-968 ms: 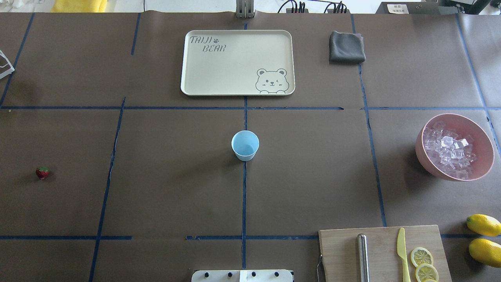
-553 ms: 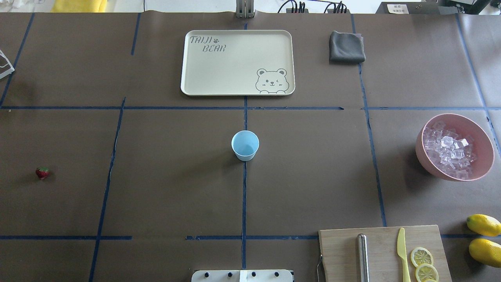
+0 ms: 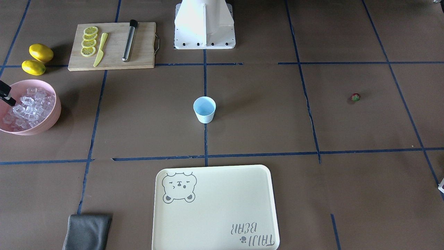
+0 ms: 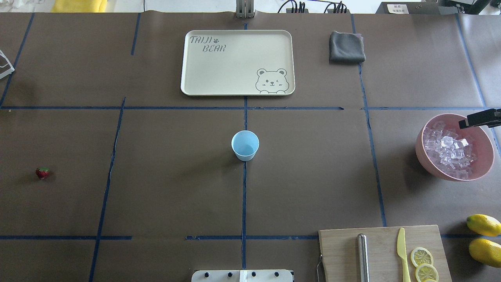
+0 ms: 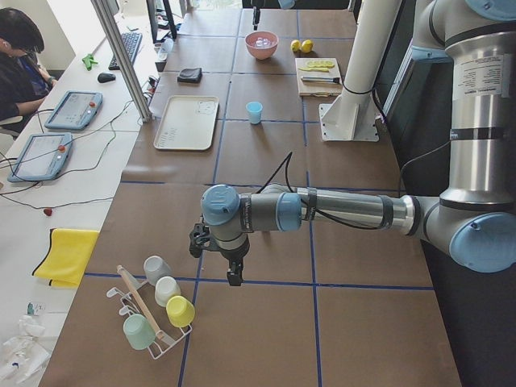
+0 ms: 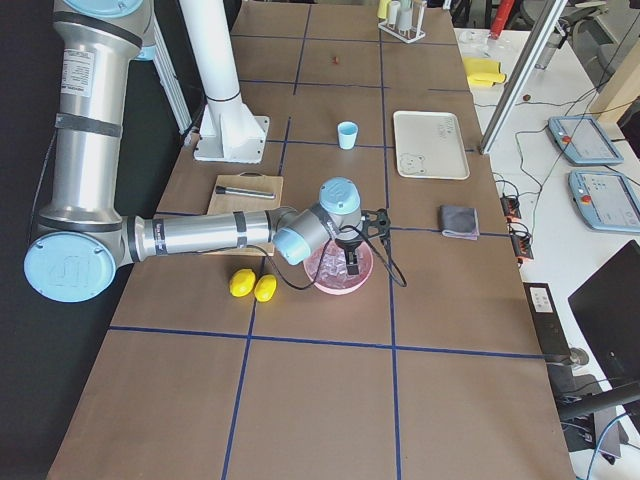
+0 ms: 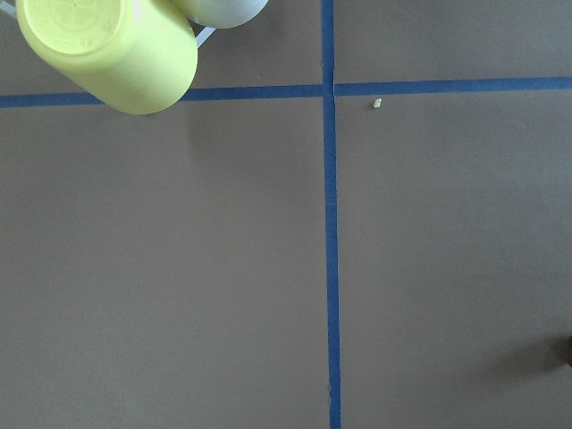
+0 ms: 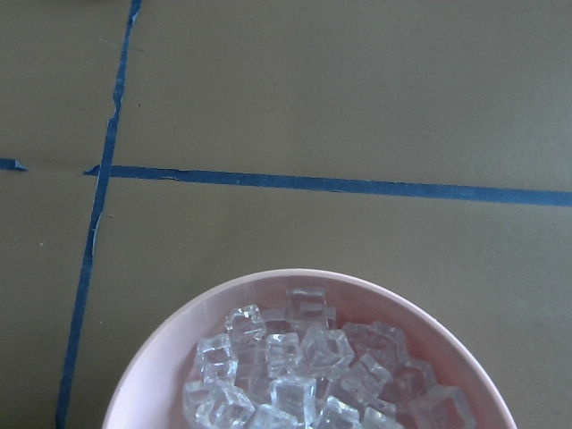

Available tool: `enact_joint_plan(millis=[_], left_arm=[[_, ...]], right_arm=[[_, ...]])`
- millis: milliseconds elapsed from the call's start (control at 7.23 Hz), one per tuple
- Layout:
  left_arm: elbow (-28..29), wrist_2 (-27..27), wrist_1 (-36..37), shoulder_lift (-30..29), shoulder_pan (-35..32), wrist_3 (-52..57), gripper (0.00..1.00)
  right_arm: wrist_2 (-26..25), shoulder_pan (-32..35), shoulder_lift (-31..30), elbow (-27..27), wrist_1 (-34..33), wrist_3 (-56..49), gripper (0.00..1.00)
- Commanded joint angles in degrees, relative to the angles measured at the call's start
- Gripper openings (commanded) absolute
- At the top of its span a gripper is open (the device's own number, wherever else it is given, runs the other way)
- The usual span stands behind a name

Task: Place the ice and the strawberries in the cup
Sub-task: 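Lower the right gripper into the bowl and grasp an ice cube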

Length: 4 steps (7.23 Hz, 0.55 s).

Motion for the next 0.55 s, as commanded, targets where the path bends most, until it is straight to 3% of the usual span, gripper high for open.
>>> enact_joint_plan(millis=[0,415], left_arm=[[0.1,0.0,0.0,0.0,0.0,-0.1,1.00],[0.2,-0.1,0.0,0.0,0.0,-0.1,1.00]], right_arm=[[-2.3,-3.6,-1.7,0.3,3.5,6.4,0.99],[-5.1,-6.7,-4.4,3.4,3.2,6.5,0.96]])
